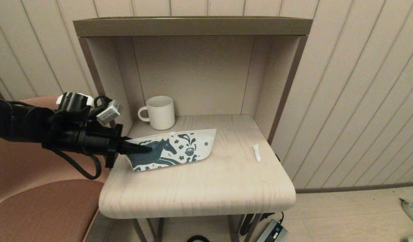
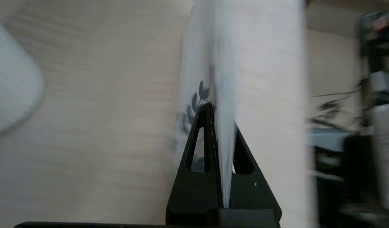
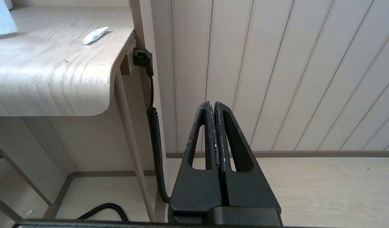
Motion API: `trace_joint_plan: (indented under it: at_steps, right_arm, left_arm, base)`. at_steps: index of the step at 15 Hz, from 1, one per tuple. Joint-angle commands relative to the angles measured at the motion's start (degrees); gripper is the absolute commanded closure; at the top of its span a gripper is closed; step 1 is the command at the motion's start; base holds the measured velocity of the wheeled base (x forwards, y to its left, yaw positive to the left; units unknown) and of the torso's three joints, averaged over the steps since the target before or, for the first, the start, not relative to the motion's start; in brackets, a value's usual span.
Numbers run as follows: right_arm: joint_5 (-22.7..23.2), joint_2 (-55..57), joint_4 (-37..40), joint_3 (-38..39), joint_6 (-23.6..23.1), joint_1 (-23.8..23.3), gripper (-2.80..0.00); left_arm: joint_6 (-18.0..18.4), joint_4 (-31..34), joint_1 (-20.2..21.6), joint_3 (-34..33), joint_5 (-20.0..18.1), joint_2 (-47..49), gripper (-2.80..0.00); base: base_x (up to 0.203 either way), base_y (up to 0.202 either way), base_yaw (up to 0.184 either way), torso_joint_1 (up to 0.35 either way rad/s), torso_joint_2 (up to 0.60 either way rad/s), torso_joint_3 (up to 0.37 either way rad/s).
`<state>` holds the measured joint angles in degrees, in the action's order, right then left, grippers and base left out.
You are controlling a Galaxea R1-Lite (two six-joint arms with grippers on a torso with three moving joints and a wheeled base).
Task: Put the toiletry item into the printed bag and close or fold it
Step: Pick up the storage bag
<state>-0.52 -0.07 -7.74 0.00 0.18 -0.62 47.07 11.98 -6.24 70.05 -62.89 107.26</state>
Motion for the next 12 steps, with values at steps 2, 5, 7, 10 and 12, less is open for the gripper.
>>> trace_joint_plan:
  at_steps: [2, 5, 7, 10, 12]
  right_arm:
    - [0.0, 0.1, -0.1, 0.0, 0.0, -0.1, 0.0]
    - [0.0, 0.1, -0.1, 0.0, 0.0, 0.0, 0.0]
    - [0.0, 0.1, -0.2, 0.0, 0.0, 0.0, 0.0]
    - [0.0, 0.1, -0.1, 0.0, 0.0, 0.0, 0.0]
    - [0.0, 0.1, -0.1, 0.0, 0.0, 0.0, 0.0]
  left_arm:
    - [-1.8, 8.9, -2.5, 1.9, -0.2, -7.2, 0.0]
    - [-3.1, 17.2, -4.9, 4.5, -0.1, -12.3, 0.0]
    - [-3.1, 24.4, -6.2, 7.6, 0.1, -14.1, 0.0]
    - [-3.4, 24.6, -7.7, 9.2, 1.4, -15.5, 0.0]
    - [-3.6, 18.8, -10.3, 7.4, 2.0, -15.6, 0.0]
  base:
    - [0.0, 0.0, 0.0, 0.0, 0.0, 0.0]
    - [0.0, 0.0, 0.0, 0.0, 0.0, 0.0]
    - [0.0, 0.0, 0.0, 0.0, 0.0, 0.0]
    - [0.0, 0.0, 0.0, 0.0, 0.0, 0.0]
    - [0.0, 0.0, 0.0, 0.0, 0.0, 0.0]
